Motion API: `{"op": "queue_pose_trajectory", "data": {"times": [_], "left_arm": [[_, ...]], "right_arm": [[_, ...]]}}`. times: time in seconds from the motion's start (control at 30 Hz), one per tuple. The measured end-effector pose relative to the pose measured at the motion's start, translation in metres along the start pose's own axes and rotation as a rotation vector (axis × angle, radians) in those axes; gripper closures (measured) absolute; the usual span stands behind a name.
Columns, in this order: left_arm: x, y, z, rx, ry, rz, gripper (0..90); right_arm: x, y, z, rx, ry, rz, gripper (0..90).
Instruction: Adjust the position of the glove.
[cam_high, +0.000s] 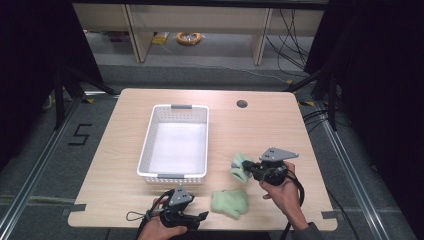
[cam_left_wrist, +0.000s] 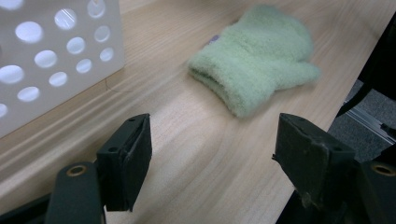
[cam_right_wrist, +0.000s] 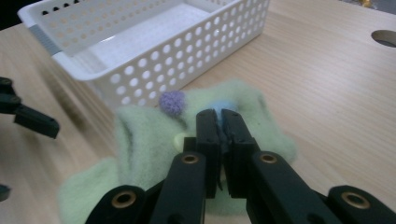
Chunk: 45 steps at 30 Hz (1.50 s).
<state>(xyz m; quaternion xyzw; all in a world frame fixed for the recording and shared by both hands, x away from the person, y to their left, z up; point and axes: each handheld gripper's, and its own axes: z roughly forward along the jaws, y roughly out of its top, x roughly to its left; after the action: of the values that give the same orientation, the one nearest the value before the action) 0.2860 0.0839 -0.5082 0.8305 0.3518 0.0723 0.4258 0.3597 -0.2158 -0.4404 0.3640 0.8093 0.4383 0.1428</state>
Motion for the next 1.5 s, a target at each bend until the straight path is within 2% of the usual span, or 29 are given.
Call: {"op": "queue_pose_trajectory", "data": {"times": [0.03,0.17,0.2,0.27,0.3,0.33,0.4,0.43,0.53,0.67,0.7,0.73,0.77,0.8,0.83,0.93,0.97,1.0,1.03,1.07,1.1,1.17,1.2,1.23,1.33,1.37,1.4,1.43,1.5], "left_arm": [[-0.001,-0.001,0.002,-0.004,-0.008,-0.021,26.8],[-0.001,-0.001,0.001,0.001,-0.013,0.002,26.8],[-0.002,-0.001,0.003,-0.023,-0.013,-0.018,26.7],[-0.002,-0.001,0.002,-0.015,-0.016,-0.017,26.7],[-0.003,-0.001,0.002,-0.017,-0.017,-0.036,26.7],[-0.001,0.000,0.000,0.005,-0.023,-0.021,26.7],[-0.003,0.000,0.001,-0.012,-0.025,-0.043,26.7],[-0.002,0.000,0.001,-0.009,-0.020,-0.009,26.7],[-0.002,-0.001,0.001,-0.013,-0.017,-0.009,26.7],[-0.002,0.000,0.001,-0.009,-0.016,-0.002,26.7],[-0.005,0.000,0.002,-0.030,-0.026,-0.026,26.7],[-0.005,0.000,0.002,-0.030,-0.026,-0.026,26.7],[-0.004,0.001,0.001,-0.013,-0.033,-0.008,26.7],[-0.004,0.001,0.000,-0.010,-0.035,0.003,26.7],[-0.007,0.000,0.003,-0.037,-0.033,-0.041,26.8],[-0.009,0.002,0.002,-0.029,-0.043,-0.014,29.6],[-0.012,0.005,0.003,-0.048,-0.059,-0.001,30.9],[-0.012,0.005,0.003,-0.048,-0.059,-0.001,32.0],[-0.013,0.009,0.002,-0.035,-0.055,0.055,33.1],[-0.013,0.009,0.002,-0.035,-0.055,0.055,35.0],[-0.019,0.012,0.005,-0.052,-0.079,0.055,37.6],[-0.022,0.014,0.007,-0.046,-0.081,0.052,38.9],[-0.025,0.015,0.010,-0.063,-0.085,0.085,43.0],[-0.027,0.019,0.012,-0.033,-0.085,0.129,44.1],[-0.033,0.023,0.016,-0.043,-0.093,0.142,47.2],[-0.035,0.026,0.020,-0.032,-0.077,0.190,47.2],[-0.035,0.026,0.020,-0.032,-0.077,0.190,47.1],[-0.038,0.027,0.024,-0.035,-0.080,0.157,48.2],[-0.037,0.028,0.026,-0.019,-0.074,0.171,50.3]], "right_arm": [[0.001,-0.001,-0.001,-0.008,0.003,-0.036,86.8],[0.012,-0.006,-0.005,0.000,0.019,-0.039,86.8],[0.018,-0.008,-0.006,0.002,0.021,-0.036,86.7],[0.023,-0.010,-0.008,0.003,0.023,-0.036,86.7],[0.023,-0.010,-0.009,-0.008,0.022,-0.057,86.7],[0.028,-0.012,-0.011,-0.002,0.018,-0.033,86.7],[0.031,-0.015,-0.012,-0.008,0.017,-0.059,86.7],[0.035,-0.019,-0.014,-0.007,0.017,-0.073,86.7],[0.042,-0.025,-0.015,0.013,0.025,-0.052,86.6],[0.046,-0.032,-0.011,0.029,0.025,-0.055,86.5],[0.050,-0.037,-0.007,0.040,0.034,-0.038,86.3],[0.050,-0.037,-0.007,0.040,0.034,-0.038,86.3],[0.050,-0.039,-0.005,0.045,0.046,-0.050,86.3],[0.052,-0.041,-0.002,0.061,0.047,-0.034,86.1],[0.052,-0.043,0.000,0.068,0.055,-0.034,86.1],[0.053,-0.047,0.005,0.075,0.069,-0.017,85.8],[0.054,-0.049,0.007,0.082,0.082,0.003,85.6],[0.053,-0.049,0.009,0.088,0.090,-0.011,85.5],[0.053,-0.050,0.010,0.084,0.099,-0.006,85.5],[0.053,-0.050,0.010,0.084,0.099,-0.006,85.5],[0.054,-0.051,0.010,0.083,0.092,0.019,85.4],[0.053,-0.051,0.010,0.083,0.100,0.015,85.4],[0.054,-0.051,0.009,0.081,0.104,0.033,85.5],[0.054,-0.051,0.008,0.076,0.099,0.045,85.6],[0.053,-0.051,0.008,0.073,0.115,0.050,85.7],[0.053,-0.050,0.007,0.064,0.113,0.049,85.8],[0.053,-0.050,0.007,0.052,0.136,0.061,86.0],[0.052,-0.050,0.007,0.038,0.122,0.039,86.1],[0.053,-0.049,0.006,0.047,0.124,0.049,86.1]]}}
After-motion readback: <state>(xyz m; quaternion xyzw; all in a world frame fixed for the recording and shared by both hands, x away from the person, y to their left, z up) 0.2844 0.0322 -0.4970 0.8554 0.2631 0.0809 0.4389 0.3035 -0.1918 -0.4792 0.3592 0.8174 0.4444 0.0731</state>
